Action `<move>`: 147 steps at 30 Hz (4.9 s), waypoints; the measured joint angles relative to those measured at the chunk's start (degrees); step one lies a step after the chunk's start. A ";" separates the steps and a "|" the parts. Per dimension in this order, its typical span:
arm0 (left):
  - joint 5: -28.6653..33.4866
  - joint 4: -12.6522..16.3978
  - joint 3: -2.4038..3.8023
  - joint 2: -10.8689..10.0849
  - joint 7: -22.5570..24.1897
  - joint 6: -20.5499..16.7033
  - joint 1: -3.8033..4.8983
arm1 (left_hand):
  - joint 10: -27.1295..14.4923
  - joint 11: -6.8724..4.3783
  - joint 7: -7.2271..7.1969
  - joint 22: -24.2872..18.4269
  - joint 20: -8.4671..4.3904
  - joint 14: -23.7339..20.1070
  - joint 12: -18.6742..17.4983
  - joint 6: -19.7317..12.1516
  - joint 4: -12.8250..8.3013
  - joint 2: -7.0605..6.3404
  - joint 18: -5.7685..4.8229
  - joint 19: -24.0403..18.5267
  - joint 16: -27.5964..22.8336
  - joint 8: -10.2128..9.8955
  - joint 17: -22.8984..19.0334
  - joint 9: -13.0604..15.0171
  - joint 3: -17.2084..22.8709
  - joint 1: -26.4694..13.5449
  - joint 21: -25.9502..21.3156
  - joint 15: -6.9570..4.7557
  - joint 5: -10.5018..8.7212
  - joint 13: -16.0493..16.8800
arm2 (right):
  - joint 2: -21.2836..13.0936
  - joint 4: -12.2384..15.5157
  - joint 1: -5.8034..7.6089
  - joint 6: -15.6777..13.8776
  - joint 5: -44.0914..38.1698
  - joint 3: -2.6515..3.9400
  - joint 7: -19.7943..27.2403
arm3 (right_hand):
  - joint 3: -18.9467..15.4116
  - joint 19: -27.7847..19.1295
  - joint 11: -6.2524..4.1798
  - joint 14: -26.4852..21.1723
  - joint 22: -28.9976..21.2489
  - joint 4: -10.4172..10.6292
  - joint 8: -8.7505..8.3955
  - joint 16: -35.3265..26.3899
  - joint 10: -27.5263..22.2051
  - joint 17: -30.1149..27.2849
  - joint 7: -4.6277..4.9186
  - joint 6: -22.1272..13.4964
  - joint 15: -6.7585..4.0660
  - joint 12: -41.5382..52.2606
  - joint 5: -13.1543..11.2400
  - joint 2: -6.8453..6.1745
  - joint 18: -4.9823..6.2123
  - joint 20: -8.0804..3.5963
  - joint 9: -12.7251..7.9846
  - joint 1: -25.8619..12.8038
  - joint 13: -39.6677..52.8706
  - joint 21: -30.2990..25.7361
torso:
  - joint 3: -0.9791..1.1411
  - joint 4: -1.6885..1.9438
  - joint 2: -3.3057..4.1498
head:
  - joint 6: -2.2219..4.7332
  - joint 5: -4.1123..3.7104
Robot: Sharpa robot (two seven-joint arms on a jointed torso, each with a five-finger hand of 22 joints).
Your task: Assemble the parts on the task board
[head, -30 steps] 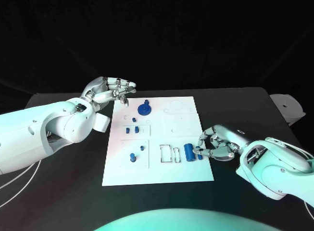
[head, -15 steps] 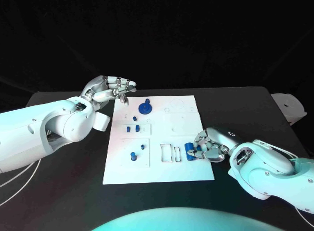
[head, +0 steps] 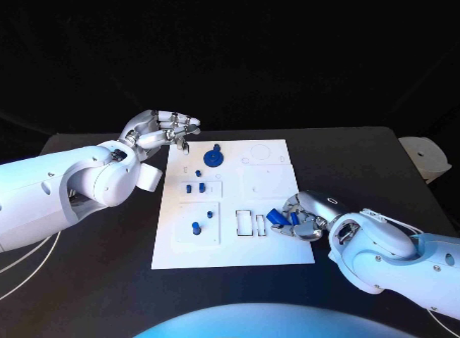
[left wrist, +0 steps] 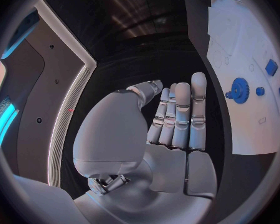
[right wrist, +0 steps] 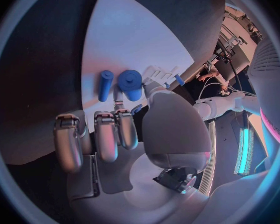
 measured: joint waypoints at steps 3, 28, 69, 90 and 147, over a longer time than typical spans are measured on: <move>0.00 0.03 0.00 -0.01 -0.03 0.04 0.00 | 0.00 0.00 0.00 0.00 0.00 0.00 0.11 0.00 0.00 0.00 0.00 0.00 0.08 0.00 -0.01 0.01 0.00 0.00 0.00 0.00 0.00 0.00 | 0.55 -0.17 -0.36 0.04 -0.60 0.22 -0.20 | -0.20 0.00 0.00 0.00 0.00 -0.19 -0.18 0.23 0.00 0.00 0.00 0.00 0.00 0.00 0.00 0.00 0.00 0.00 0.08 0.00 0.00 0.00 | 0.01 0.01 -0.01 | -0.01 0.02; 0.03 0.12 0.00 -0.16 -0.11 0.26 -0.01 | -0.21 -0.21 0.00 -0.05 0.00 0.00 0.38 0.00 0.16 0.00 0.00 0.00 0.23 0.00 -0.05 0.07 -0.16 0.00 0.00 0.00 0.00 0.04 | 0.09 4.26 -0.81 -8.87 -1.05 0.73 -0.67 | 2.15 -0.10 -1.46 -0.10 -0.01 -0.39 0.43 0.45 0.40 -0.02 -0.26 2.52 -1.54 1.19 0.89 2.55 0.00 -1.14 0.36 4.29 -0.02 0.00 | -0.03 0.02 -0.02 | -0.16 0.25; 0.05 0.37 0.00 -0.05 -0.17 0.41 -0.01 | -0.21 -0.21 0.00 -0.08 0.00 0.00 0.38 0.00 0.32 0.30 0.00 0.00 0.23 0.00 -0.10 0.06 0.01 -0.30 0.00 0.00 0.00 0.02 | 8.47 -0.54 -0.49 -4.26 6.65 0.71 -1.43 | -1.65 0.10 -2.58 -0.09 0.01 -0.04 5.83 0.44 0.30 0.01 -1.41 5.04 -2.55 1.34 2.51 5.17 0.01 -2.15 4.46 -5.70 -0.03 -0.01 | -0.03 0.05 0.03 | -0.44 0.65; 0.05 0.43 0.00 -0.12 -0.23 0.44 0.00 | -0.20 -0.21 0.00 -0.07 0.00 0.00 0.38 0.00 0.32 0.30 0.00 0.00 0.23 0.00 -0.17 0.05 0.00 -0.30 -0.23 0.00 0.00 0.02 | 9.56 -1.77 -0.49 -4.21 5.81 0.71 -1.59 | -10.37 -0.11 -2.59 -0.10 0.00 0.06 7.82 0.43 0.29 0.00 -3.49 5.94 -2.55 0.45 -7.57 6.79 0.01 -2.35 5.67 -10.71 0.01 -0.01 | -0.03 -0.03 0.05 | -0.57 0.73; 0.07 0.55 -0.02 -0.45 -0.27 0.58 -0.02 | -0.20 -0.20 0.00 -0.11 0.00 0.00 0.38 0.00 0.32 0.30 0.00 0.00 0.23 0.00 -0.16 0.05 0.00 -0.30 -0.22 0.00 0.00 0.01 | -5.10 1.41 -1.32 -5.62 0.46 0.15 1.62 | -16.28 0.10 -1.83 -0.31 0.02 -0.32 3.80 0.43 0.19 0.03 -2.03 2.03 -1.92 -1.13 1.64 8.95 0.01 -1.72 2.27 6.59 0.12 -0.01 | 0.02 -0.13 -0.08 | 0.21 -1.20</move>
